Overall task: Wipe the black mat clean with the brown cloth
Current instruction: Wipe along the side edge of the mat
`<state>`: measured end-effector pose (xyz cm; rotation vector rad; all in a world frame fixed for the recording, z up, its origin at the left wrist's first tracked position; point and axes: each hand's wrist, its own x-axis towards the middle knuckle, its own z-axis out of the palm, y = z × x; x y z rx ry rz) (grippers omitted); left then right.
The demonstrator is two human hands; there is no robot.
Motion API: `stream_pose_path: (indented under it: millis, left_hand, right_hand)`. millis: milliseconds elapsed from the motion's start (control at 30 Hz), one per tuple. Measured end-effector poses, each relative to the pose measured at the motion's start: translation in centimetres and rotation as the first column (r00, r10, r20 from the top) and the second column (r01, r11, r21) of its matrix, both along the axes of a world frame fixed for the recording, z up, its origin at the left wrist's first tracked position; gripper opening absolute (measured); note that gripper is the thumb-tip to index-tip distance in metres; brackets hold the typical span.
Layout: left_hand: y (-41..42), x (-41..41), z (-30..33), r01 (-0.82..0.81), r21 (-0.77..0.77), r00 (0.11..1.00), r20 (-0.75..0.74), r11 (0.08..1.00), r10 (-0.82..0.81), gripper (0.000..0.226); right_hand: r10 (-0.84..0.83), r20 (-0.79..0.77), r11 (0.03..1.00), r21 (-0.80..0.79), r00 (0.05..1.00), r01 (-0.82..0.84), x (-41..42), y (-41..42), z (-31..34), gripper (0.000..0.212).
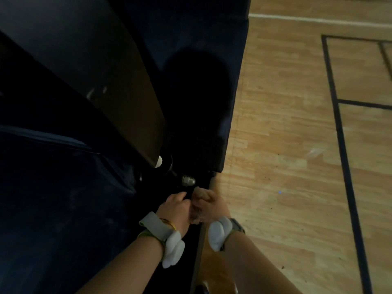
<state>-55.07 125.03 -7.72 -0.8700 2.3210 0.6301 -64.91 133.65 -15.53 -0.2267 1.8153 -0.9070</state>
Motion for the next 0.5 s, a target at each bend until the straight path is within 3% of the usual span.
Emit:
stream_pose_path:
  millis: [100,233,400,500]
  left_hand:
    - [-1.2,0.3,-0.3,0.077,-0.002,0.996,0.051,0.997,-0.077,0.045]
    - [-0.9,0.5,-0.5,0.137,0.001,0.990,0.019,0.991,-0.137,0.053]
    - [-1.1,0.7,-1.2,0.174,0.017,0.984,0.027,0.985,-0.174,0.061]
    - [-1.2,0.6,-1.3,0.252,0.013,0.965,0.076,0.968,-0.252,0.066]
  right_hand:
    - [0.030,-0.084,0.999,0.017,0.996,-0.028,0.2,-0.2,-1.4,0.037]
    - [0.121,-0.244,0.987,0.136,0.962,-0.089,0.0,-0.4,1.8,0.038]
    - [-0.150,-0.339,0.985,0.034,0.929,0.172,-2.8,-1.2,1.9,0.027]
    - [-0.145,-0.336,0.984,0.045,0.931,0.170,-3.3,-2.8,2.1,0.038]
